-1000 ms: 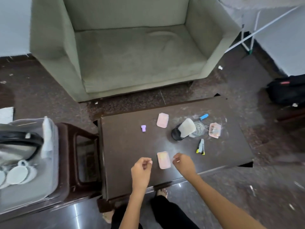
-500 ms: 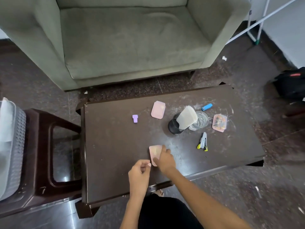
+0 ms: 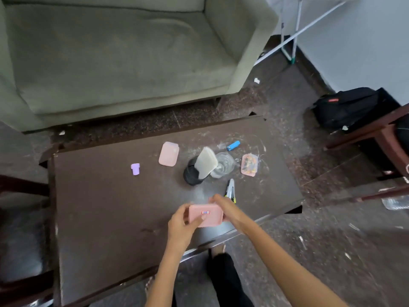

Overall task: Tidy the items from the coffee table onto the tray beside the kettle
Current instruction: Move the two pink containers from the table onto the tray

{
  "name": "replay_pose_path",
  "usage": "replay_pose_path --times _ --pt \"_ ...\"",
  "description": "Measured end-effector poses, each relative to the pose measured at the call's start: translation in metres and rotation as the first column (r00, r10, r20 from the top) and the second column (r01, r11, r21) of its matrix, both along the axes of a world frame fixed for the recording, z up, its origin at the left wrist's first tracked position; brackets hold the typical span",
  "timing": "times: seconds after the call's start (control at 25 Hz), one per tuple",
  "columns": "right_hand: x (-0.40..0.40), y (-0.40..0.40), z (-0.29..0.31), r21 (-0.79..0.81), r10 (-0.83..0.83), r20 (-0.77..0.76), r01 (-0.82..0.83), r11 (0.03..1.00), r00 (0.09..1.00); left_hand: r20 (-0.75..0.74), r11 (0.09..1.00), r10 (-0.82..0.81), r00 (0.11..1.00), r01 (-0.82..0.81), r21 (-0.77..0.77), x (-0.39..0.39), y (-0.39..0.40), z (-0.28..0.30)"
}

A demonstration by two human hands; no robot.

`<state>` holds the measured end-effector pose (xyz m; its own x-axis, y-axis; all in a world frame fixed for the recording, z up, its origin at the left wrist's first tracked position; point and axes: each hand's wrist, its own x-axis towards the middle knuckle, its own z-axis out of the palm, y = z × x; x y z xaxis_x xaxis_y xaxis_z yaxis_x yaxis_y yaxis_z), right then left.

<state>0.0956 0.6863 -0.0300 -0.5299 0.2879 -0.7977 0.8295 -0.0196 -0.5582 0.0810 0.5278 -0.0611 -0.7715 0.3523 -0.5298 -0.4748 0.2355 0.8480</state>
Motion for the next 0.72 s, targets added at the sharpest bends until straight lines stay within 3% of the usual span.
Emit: replay_pose_path --times 0.12,0.2,0.4,0.52,0.64,0.72 --pt "0.003 0.039 -0.002 0.074 -0.154 -0.028 0.156 0.985 0.988 0.026 0.988 0.148 0.989 -0.146 -0.058 0.002 0.043 0.005" --pt "0.006 0.068 -0.004 0.210 -0.158 -0.061 0.168 0.963 0.985 0.031 0.979 0.184 0.982 -0.181 -0.092 0.004 0.072 0.009" --pt "0.007 0.141 -0.029 0.591 0.064 0.018 -0.062 0.804 0.998 -0.022 0.952 0.233 0.972 -0.232 -0.197 0.002 0.137 0.011" --pt "-0.006 0.169 -0.051 0.667 0.177 0.122 -0.213 0.714 0.977 0.010 0.935 0.283 0.959 -0.273 -0.228 0.001 0.163 -0.003" --pt "-0.024 0.191 -0.074 0.745 0.349 0.256 -0.414 0.524 0.902 0.016 0.920 0.318 0.948 -0.304 -0.248 -0.002 0.180 -0.014" --pt "-0.036 0.200 -0.089 0.737 0.371 0.296 -0.458 0.498 0.880 0.016 0.909 0.341 0.940 -0.326 -0.262 -0.004 0.186 -0.021"
